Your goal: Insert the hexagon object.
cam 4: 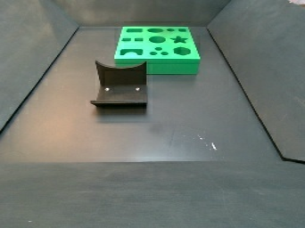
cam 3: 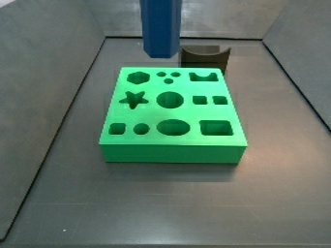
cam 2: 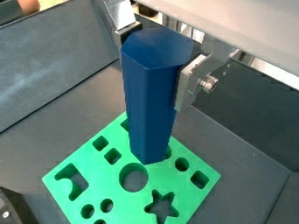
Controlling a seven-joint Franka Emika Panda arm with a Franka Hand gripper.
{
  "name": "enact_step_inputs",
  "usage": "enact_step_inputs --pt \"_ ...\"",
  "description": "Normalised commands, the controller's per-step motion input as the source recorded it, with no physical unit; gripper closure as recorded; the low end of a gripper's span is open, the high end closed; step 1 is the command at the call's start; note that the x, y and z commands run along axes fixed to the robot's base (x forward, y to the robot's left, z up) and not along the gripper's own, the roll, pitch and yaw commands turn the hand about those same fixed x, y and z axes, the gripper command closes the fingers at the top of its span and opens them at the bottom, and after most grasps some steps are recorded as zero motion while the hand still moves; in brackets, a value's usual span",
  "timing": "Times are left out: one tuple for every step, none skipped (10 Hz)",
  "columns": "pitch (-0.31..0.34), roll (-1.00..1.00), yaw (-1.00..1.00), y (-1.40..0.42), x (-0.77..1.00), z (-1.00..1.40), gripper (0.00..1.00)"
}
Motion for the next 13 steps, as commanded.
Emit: enact_step_inputs --pt "-0.033 -0.48 -0.09 0.57 0.0 -0.23 1.0" --pt "0.0 -0.26 -0.23 0.54 -0.19 -0.29 1.0" --pt "-0.034 0.0 -0.77 0.17 -0.36 -0.27 1.0" --pt "-0.04 0.0 -0.9 0.04 -0.34 -0.29 1.0" --pt "-0.043 0.0 -0.88 0.05 -0.35 -0.27 1.0" --pt "-0.053 0.0 -0.67 0.25 -0.43 -0.24 1.0" --pt "-0.033 0.02 -0.32 0.62 -0.35 -0.21 1.0" --pt "-0.024 0.0 -0.13 0.81 -0.25 -0.21 1.0" --pt "-0.114 0.04 -0.32 0.52 -0.25 -0.5 1.0" --pt "-0.126 -0.1 -0.55 0.3 -0.13 -0.68 1.0" --pt "-0.051 -0.16 -0.43 0.43 0.01 -0.65 1.0" --pt "0.0 -0.18 -0.19 0.43 0.09 -0.43 1.0" --pt "0.0 -0.14 -0.11 0.19 0.0 -0.22 1.0"
